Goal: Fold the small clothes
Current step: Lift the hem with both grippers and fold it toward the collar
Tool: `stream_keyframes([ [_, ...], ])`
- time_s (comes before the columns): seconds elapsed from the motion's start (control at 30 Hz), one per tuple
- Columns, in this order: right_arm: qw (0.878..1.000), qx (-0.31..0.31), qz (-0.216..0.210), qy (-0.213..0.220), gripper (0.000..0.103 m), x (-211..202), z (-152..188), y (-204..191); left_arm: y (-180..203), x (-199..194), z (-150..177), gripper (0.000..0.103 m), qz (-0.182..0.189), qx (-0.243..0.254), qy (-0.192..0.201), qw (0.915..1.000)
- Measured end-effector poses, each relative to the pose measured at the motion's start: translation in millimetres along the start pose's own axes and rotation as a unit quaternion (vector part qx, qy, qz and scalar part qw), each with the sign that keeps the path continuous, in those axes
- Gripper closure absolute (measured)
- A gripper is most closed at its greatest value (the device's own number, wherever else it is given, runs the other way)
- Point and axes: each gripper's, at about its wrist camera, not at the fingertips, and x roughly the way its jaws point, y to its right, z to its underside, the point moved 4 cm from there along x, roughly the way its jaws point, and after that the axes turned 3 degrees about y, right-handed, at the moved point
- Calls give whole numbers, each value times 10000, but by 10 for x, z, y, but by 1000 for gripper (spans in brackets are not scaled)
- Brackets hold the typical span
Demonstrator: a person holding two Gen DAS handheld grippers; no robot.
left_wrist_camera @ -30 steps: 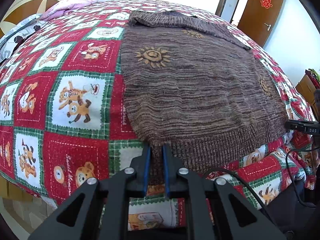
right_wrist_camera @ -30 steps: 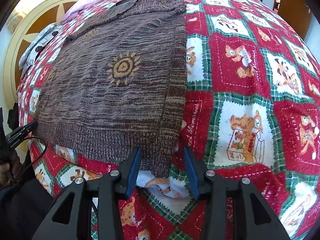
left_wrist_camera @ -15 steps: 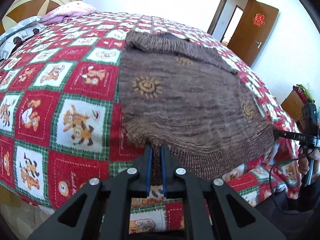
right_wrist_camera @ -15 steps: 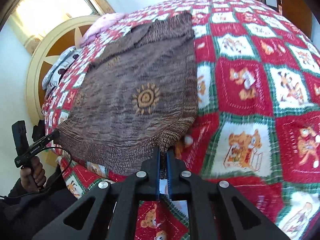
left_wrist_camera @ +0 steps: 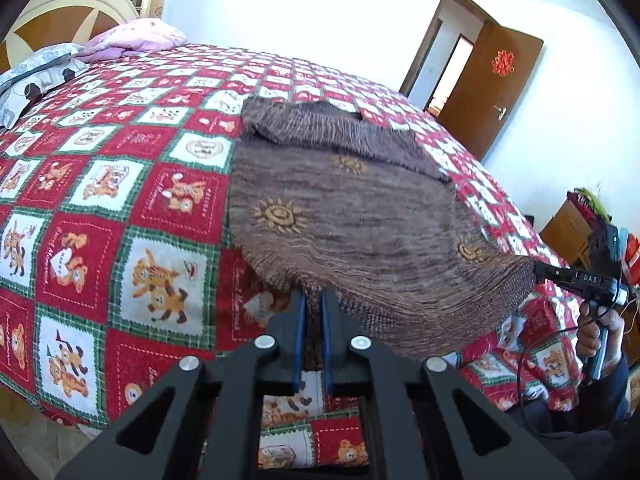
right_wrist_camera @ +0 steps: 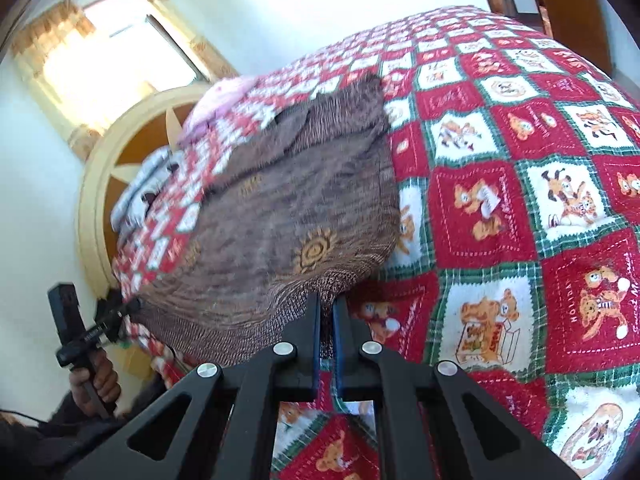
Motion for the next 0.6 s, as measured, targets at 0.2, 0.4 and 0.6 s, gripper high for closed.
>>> stream_keyframes([
  [0.2, 9993, 67, -158, 346, 98, -163, -115, -72, -60, -23, -130, 95, 73, -107, 130, 9998],
  [0.4, 9988, 116, -170, 446, 98, -159, -217, -93, -83, 34, -268, 95, 137, -130, 208, 9996],
  [0.6, 9984, 131, -169, 528, 98, -167, -345, -115, -86, 21, -462, 95, 226, -155, 394, 9988],
])
